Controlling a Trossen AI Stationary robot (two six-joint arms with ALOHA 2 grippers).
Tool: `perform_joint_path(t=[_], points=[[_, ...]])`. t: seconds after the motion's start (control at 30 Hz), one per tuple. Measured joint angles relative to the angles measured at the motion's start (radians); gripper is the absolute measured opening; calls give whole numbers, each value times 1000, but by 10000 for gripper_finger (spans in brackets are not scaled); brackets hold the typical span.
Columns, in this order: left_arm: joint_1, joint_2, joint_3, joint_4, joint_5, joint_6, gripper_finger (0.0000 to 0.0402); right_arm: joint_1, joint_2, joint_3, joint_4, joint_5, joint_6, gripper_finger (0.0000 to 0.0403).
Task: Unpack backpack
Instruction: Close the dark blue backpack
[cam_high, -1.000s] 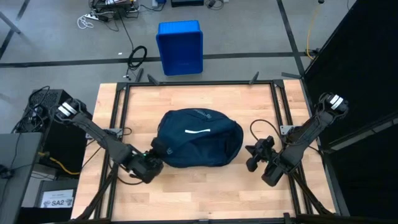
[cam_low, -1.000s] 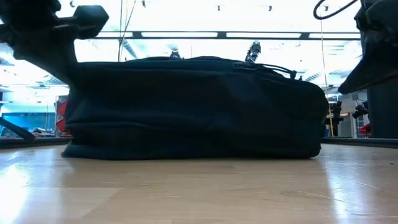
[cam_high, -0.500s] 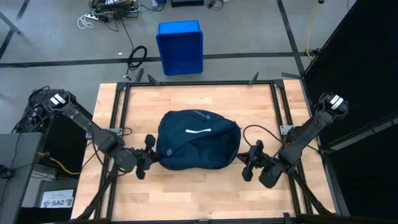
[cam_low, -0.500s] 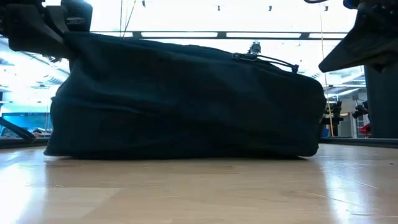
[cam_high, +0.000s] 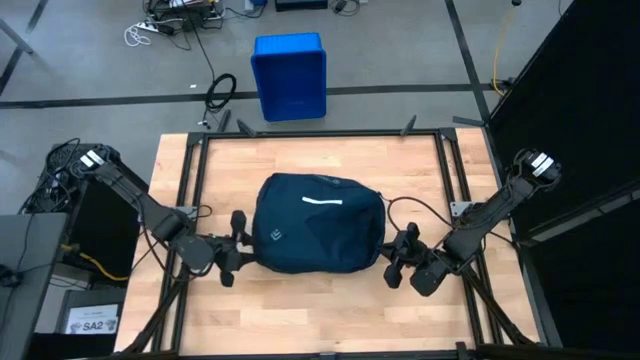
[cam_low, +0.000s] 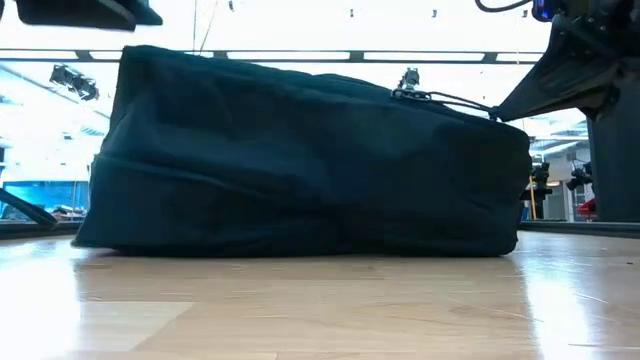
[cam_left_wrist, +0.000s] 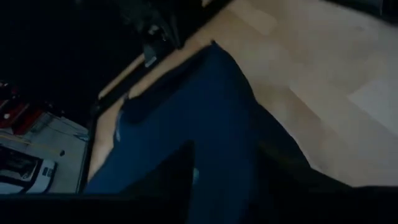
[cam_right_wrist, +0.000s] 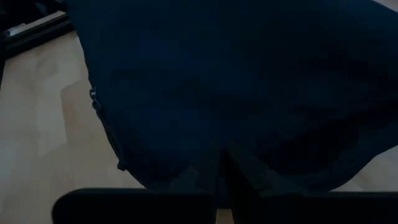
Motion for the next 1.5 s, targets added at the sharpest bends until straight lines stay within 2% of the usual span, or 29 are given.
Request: perform_joint_path(t=[0.17,0.4,0.63,0.77,0.87,1.07,1.33,1.5], points=[[0,35,22,107,22,0,183,0,0,0,2,-1,-5,4],[2,313,47,261,45,68,212,-11,0,0,3,8,-12,1],[22,582,299,230,-3,157,225,-40,0,0,17,4,-24,9],[66,682,428,165,-29,184,235,-45,0,0,19,0,-32,11],[113,741,480,127,-30,181,245,-45,0,0,36,-2,-52,9],[194,825,524,114,81,184,250,-45,0,0,71,-2,-98,4],[279,848,533,77,79,128,249,-45,0,0,91,-2,-106,12],[304,849,534,2,79,86,235,-45,0,0,250,-54,-231,15]])
